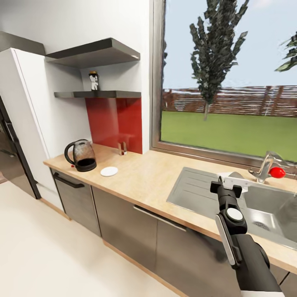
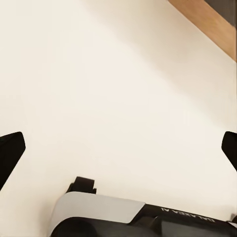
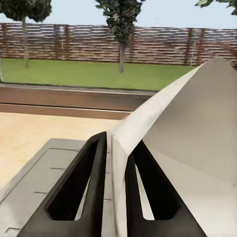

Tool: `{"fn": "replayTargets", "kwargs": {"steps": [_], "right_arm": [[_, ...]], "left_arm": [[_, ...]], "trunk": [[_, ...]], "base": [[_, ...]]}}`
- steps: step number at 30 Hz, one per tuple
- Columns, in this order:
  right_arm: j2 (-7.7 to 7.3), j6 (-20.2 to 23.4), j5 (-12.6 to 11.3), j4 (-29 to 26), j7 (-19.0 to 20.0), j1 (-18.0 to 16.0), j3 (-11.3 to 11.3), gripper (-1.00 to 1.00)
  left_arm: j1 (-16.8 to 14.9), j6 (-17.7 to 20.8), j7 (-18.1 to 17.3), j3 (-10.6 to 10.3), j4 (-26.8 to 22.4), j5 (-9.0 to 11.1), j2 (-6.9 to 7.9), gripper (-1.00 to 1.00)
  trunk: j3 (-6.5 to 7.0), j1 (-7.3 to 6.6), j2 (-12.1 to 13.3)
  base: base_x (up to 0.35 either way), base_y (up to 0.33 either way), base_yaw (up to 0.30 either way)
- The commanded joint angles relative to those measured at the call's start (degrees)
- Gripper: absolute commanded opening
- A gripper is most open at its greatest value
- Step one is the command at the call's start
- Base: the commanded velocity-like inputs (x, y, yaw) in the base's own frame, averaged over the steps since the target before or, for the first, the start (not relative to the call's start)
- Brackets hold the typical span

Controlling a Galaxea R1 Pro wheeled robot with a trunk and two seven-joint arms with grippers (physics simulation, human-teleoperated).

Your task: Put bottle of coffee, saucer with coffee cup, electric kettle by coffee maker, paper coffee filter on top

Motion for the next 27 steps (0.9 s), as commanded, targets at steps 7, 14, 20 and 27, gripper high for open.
{"fn": "replayTargets", "kwargs": {"steps": [7,14,20,27], "right_arm": [[-0.01,0.5,0.2,-0.1,-0.3,0.0,0.1,-1.00],[-0.01,0.5,0.2,-0.1,-0.3,0.0,0.1,-1.00],[-0.01,0.4,0.2,-0.1,-0.3,0.0,0.1,-1.00],[-0.01,0.5,0.2,0.0,-0.3,0.0,0.1,-1.00]], "left_arm": [[0.0,-0.2,0.0,0.6,0.1,0.4,0.00,1.00],[0.0,-0.2,0.0,0.6,0.1,0.4,-0.01,1.00],[0.0,-0.2,0.0,0.3,0.1,0.4,-0.03,1.00],[0.0,-0.2,0.0,0.6,0.2,0.4,-0.01,1.00]], "trunk": [[-0.06,0.01,0.0],[-0.06,0.01,0.0],[-0.06,0.01,0.0],[-0.06,0.01,0.0]], "base": [[0.000,0.000,-0.240],[0.000,-0.003,-0.230],[0.000,-0.165,-0.068],[0.000,-0.128,-0.170]]}}
